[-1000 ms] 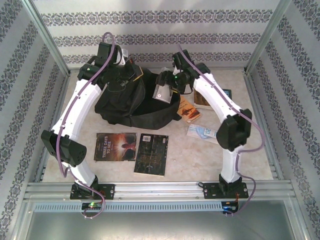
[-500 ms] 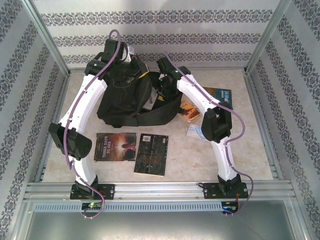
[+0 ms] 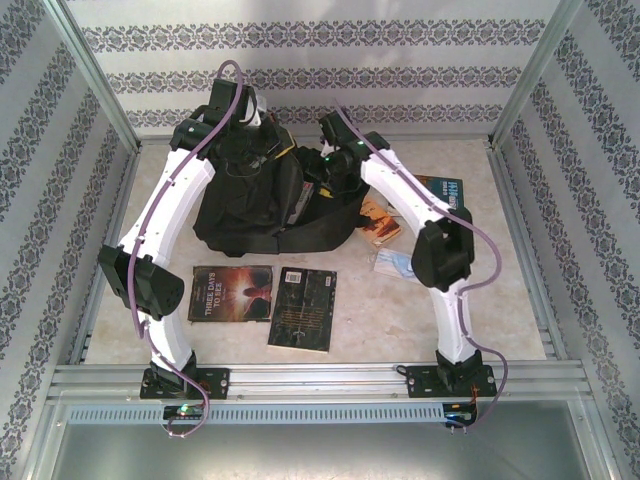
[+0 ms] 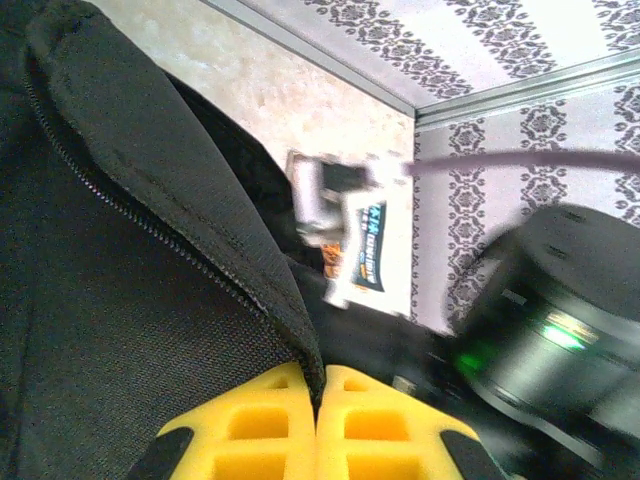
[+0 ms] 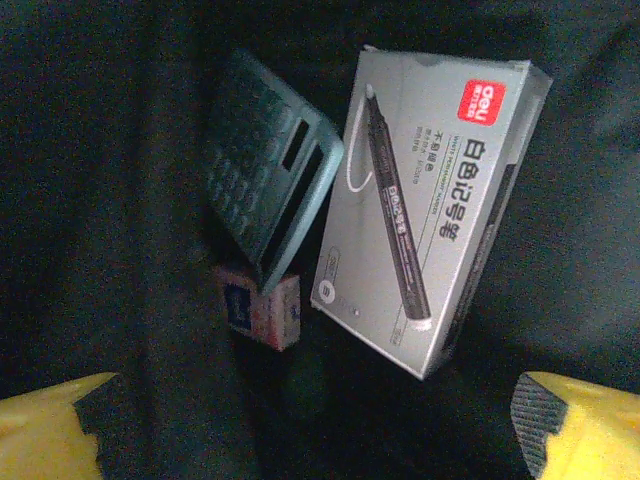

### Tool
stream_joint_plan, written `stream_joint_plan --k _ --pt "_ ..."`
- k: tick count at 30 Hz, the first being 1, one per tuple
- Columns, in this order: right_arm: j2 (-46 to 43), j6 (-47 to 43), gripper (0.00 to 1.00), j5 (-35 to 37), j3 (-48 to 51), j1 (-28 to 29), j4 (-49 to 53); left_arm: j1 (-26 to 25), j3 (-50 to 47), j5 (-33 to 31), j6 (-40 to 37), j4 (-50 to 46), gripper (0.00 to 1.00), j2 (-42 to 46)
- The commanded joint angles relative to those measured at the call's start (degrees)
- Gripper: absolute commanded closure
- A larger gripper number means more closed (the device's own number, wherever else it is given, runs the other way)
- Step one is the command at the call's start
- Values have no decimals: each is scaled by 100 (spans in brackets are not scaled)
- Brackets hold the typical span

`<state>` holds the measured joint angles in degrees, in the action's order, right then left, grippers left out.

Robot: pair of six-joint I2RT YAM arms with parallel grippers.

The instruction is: Pack the student bag

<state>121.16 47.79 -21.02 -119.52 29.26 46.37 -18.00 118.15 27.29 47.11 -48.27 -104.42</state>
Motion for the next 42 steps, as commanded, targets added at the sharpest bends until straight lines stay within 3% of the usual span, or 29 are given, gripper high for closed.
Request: stream_joint_plan --k 1,8,11,15,23,25,28,33,35,42 --pt "-1069 -873 2 584 348 -32 302 20 161 -250 -190 -6 100 124" --pt "-2569 -1375 2 1067 2061 -504 522 174 -315 -629 -57 70 100 323" --pt "-3125 -1373 2 1110 2984 -979 659 183 -537 -638 10 245 100 396" --pt "-3828 -1022 2 780 4508 -2018 307 171 -1015 -432 192 669 100 491" --pt "-3855 -551 2 1681 5883 -3567 -119 23 -1659 -127 302 1132 100 528" --pt "-3643 -509 2 1506 5931 -3891 -243 -25 -1650 -119 213 1088 100 508" --pt "-3053 -840 2 1391 5640 -3983 -275 -49 -1687 -139 145 1048 100 486" --pt "-1877 -1608 3 445 4864 -3852 -177 -86 -1768 -91 147 1060 100 450" --pt "-1582 -1711 3 475 4702 -3800 -16 -88 -1778 -84 146 1049 100 451" --pt "-1706 -1576 3 362 5294 -3612 -26 -86 -1721 -76 103 1021 100 441"
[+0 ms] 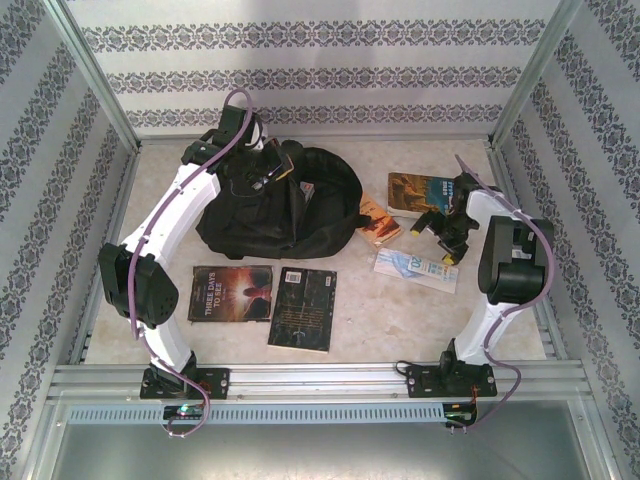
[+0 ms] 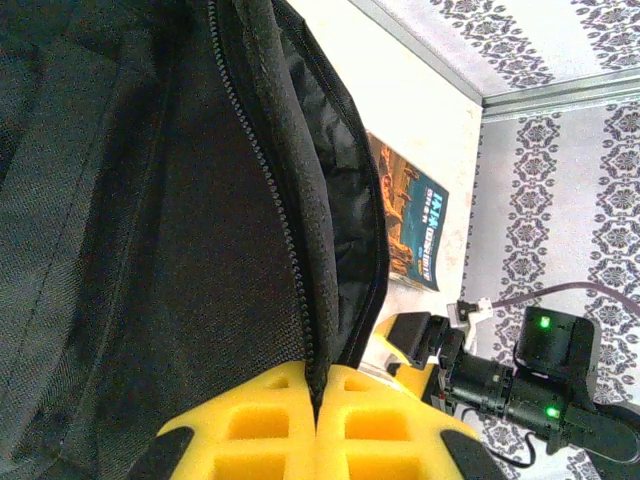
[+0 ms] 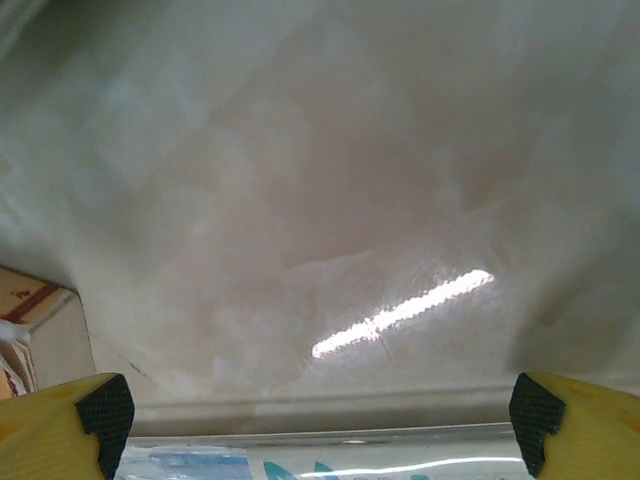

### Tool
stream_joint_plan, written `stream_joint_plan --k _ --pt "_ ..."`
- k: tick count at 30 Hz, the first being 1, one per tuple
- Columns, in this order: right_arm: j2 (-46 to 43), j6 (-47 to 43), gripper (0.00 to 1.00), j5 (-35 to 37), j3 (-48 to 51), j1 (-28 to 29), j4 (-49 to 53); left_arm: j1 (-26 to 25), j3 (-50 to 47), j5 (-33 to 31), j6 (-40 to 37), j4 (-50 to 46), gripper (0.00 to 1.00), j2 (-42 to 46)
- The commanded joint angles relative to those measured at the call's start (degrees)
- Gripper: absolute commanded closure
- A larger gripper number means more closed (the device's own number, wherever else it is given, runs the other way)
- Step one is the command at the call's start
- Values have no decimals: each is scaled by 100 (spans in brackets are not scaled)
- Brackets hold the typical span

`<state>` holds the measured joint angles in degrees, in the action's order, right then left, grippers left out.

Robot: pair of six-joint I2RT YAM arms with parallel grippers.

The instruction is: Pack the student bag

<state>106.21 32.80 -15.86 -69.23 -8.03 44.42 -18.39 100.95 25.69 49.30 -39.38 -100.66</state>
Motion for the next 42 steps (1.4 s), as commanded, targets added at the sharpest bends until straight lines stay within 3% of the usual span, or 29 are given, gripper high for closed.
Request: stream_joint_plan --k 1,8,13,18,21,26,31,36,42 --pt "-270 -63 3 -155 349 170 192 -50 11 93 -113 138 100 56" --pt "-1283 413 2 -286 1404 613 113 -50 192 90 -110 117 100 -54" --pt "-1809 751 2 -616 1918 1254 -87 -50 215 80 -100 102 100 -114" --pt "-1666 644 3 -1606 1956 2081 -330 -43 213 117 -94 107 100 -159" --pt "-1820 202 3 -1056 1565 2435 238 -50 202 109 -112 97 100 -155" --pt "-2204 -17 3 -560 1511 1921 207 -42 133 102 -121 112 100 -127" --pt "-1444 -359 3 -522 1197 1699 109 -50 68 102 -129 110 100 -96" --pt "-863 -627 3 -515 923 1995 210 -50 24 116 -125 129 100 -71" --pt "-909 -364 4 -865 1049 2613 51 -31 22 114 -145 123 100 -76"
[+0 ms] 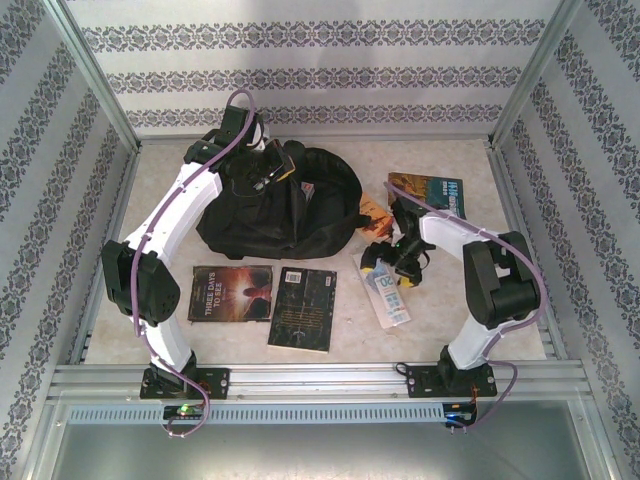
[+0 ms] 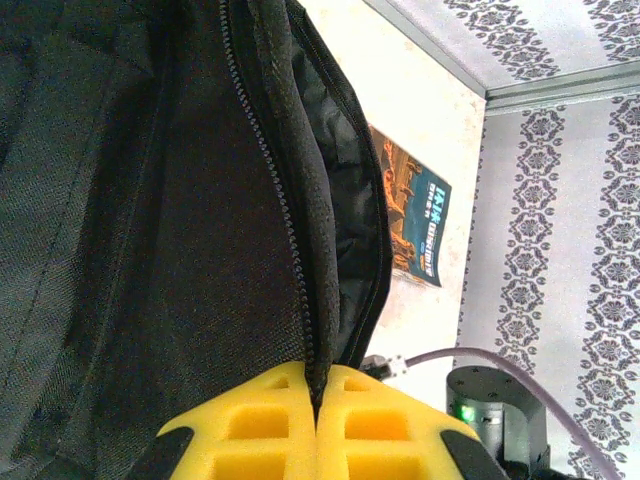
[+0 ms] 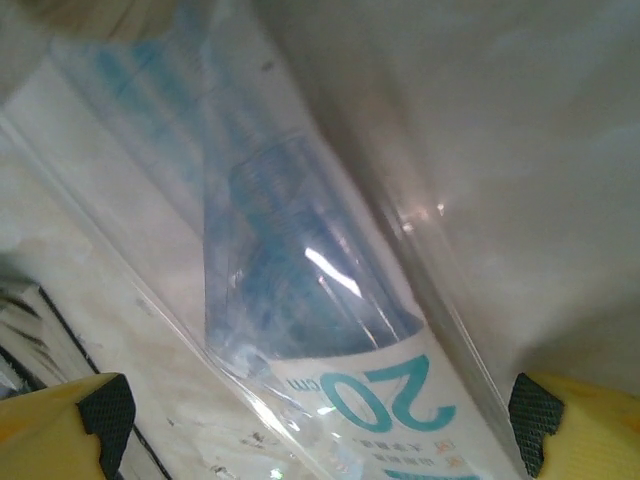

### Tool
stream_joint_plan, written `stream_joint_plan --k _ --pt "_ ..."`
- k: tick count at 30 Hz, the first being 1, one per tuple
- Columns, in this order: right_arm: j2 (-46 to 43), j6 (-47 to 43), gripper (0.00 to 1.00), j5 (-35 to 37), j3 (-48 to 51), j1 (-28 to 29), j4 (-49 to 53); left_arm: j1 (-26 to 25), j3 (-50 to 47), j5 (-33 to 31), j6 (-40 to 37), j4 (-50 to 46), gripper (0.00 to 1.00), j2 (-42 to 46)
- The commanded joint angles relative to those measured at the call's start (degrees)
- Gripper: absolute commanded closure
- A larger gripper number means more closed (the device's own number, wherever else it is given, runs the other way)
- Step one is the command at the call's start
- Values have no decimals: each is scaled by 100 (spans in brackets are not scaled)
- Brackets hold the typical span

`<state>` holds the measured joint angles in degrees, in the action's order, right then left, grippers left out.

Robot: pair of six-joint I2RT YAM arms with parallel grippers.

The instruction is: Pack the student bag

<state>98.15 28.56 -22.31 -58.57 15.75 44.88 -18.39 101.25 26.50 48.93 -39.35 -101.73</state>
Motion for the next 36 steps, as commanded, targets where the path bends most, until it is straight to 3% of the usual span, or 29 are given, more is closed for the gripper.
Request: stream_joint_plan --k 1,6,13,24,36 --pt "-170 132 4 -296 14 402 -29 -27 -9 36 -111 123 100 31" --pt "-533 354 4 -691 214 885 -339 -32 -16 48 -86 141 100 15" --pt "-718 183 7 -560 602 240 -636 -32 -79 136 -10 219 100 -28" --pt "-380 -403 24 -1054 943 -48 -1243 -32 -192 223 -14 302 100 -13" --pt "-234 259 43 -2073 1110 113 -2318 -25 -211 240 -20 329 100 -24"
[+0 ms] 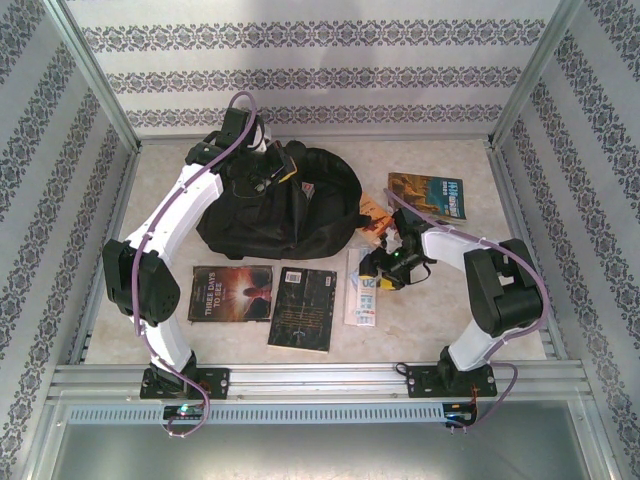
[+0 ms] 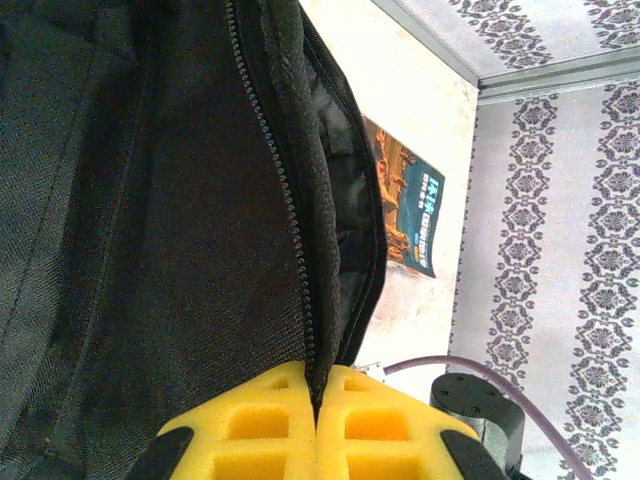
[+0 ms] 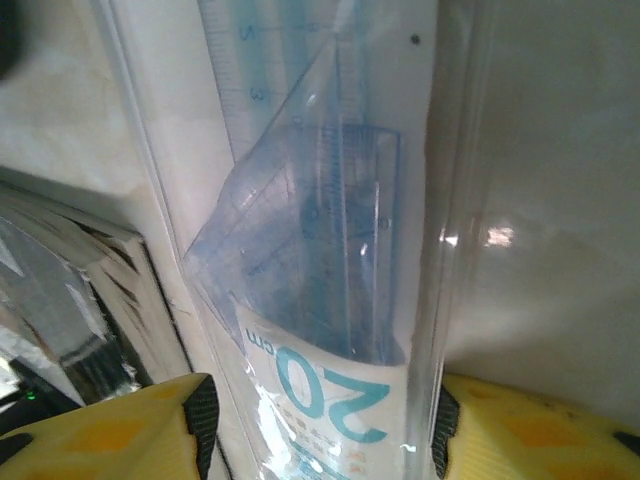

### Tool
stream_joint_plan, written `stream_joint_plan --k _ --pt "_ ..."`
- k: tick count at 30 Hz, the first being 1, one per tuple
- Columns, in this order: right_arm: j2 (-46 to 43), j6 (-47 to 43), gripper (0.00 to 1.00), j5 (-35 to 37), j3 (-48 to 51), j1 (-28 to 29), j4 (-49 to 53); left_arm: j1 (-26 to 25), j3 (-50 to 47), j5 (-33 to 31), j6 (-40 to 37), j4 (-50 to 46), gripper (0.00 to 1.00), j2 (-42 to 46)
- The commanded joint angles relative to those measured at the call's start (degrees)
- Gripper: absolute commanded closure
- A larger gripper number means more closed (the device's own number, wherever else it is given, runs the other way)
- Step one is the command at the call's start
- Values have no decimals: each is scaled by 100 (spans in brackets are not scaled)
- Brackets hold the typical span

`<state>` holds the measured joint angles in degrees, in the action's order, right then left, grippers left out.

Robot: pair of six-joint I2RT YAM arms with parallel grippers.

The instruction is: Pack the student bag

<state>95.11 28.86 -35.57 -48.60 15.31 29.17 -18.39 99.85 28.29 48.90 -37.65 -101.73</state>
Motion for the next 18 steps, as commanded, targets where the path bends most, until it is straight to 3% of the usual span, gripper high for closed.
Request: stream_joint_plan --k 1,18 --pt "60 273 45 -790 107 182 -798 -26 -71 61 -17 159 100 -36" --pt "535 736 76 -714 -95 527 -1150 -25 -21 80 9 173 100 -91"
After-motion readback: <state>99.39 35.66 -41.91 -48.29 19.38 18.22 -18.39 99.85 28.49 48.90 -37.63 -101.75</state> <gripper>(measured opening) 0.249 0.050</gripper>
